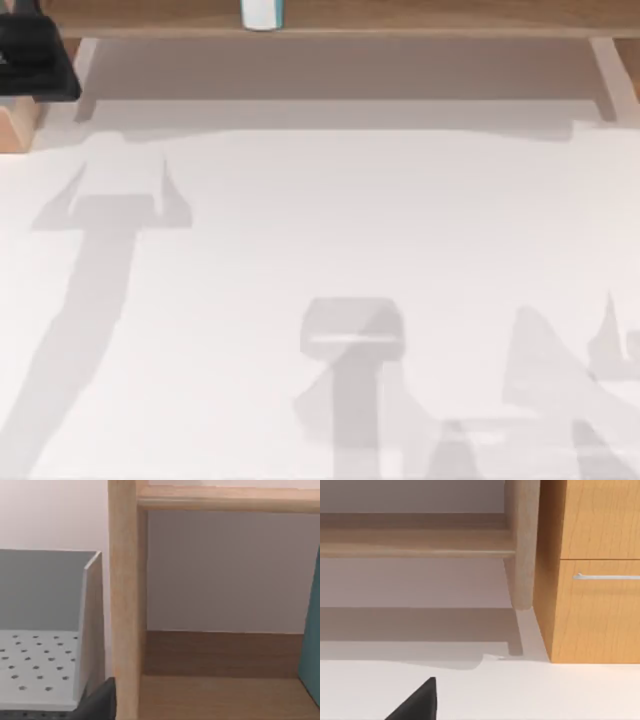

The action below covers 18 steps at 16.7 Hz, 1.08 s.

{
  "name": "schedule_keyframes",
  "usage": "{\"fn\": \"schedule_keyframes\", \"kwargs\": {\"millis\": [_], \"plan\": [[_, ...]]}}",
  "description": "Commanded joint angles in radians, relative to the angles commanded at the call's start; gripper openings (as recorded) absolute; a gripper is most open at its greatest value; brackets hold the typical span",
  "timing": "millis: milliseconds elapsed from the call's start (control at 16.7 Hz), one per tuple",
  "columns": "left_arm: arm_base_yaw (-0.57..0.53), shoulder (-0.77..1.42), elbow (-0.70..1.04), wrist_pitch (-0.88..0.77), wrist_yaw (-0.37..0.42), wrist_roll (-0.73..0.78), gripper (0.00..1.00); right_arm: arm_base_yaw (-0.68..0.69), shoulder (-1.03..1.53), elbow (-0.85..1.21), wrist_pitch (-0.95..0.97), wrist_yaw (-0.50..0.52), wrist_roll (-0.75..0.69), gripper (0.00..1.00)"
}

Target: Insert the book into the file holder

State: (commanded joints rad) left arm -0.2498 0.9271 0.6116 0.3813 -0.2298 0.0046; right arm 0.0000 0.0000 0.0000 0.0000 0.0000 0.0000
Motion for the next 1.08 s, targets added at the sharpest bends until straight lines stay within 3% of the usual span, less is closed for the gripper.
{"fn": "schedule_keyframes", "kwargs": {"millis": [540,780,1080], "plan": [[-0.215,0.927,0.526,0.328,-0.199,0.003,1.0,0.0,0.0,0.0,0.0,0.0,0.0,1.0],[-0.266,1.11,0.651,0.405,-0.246,0.004,1.0,0.0,0.0,0.0,0.0,0.0,0.0,1.0],[-0.275,1.137,0.673,0.419,-0.254,0.004,1.0,0.0,0.0,0.0,0.0,0.0,0.0,1.0]]}}
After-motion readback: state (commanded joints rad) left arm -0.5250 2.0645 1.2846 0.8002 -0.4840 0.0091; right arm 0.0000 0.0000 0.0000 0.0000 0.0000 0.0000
